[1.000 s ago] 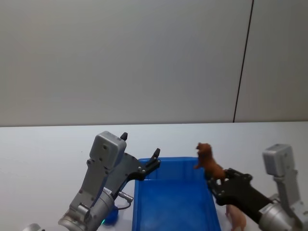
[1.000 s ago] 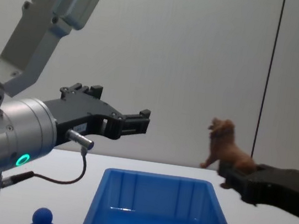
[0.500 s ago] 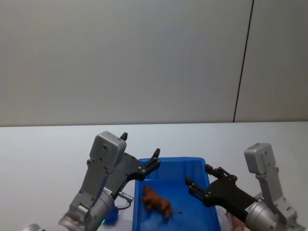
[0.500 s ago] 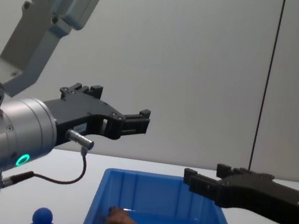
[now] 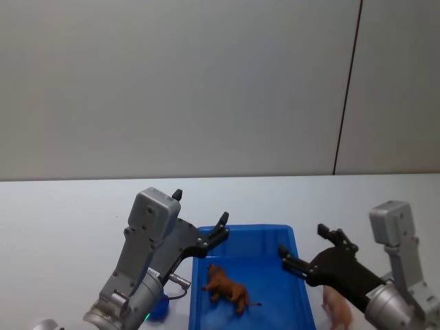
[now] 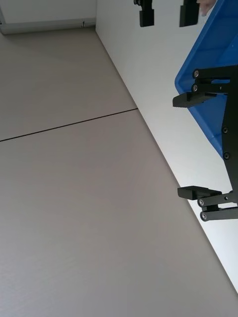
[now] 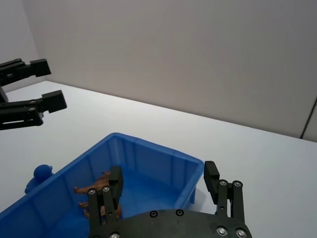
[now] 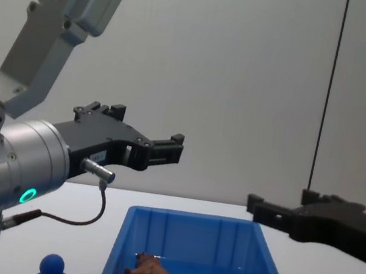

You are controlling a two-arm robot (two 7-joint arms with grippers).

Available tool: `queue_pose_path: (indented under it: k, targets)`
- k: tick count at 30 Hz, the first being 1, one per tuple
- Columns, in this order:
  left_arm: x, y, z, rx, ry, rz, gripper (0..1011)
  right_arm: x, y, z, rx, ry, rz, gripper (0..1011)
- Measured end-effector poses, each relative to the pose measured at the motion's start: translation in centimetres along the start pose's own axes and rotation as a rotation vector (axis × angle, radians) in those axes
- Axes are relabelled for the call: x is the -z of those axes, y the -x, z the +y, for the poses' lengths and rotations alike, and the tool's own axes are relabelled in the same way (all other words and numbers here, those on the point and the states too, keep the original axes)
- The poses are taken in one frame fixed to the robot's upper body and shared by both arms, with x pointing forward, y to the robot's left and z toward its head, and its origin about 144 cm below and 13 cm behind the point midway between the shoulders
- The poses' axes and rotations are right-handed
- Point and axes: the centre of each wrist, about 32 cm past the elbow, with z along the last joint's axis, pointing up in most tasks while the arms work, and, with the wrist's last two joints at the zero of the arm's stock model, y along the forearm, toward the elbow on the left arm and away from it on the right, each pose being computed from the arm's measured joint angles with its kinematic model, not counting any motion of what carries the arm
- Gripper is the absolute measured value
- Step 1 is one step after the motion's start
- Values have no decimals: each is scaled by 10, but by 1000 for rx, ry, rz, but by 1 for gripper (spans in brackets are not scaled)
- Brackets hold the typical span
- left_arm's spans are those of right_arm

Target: Pick up the two dolls from the table and place them into the box.

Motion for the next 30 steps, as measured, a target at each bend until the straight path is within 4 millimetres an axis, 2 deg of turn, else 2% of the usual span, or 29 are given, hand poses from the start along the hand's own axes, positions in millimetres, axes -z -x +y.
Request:
queue_pose_path:
  k: [12,30]
  targets:
    - [0,0,0,0,0,0,1003,-2,3,-26,130,-4,-3,1001]
    - [0,0,0,0,0,0,1003,15,14,-59,259,110,5,1001]
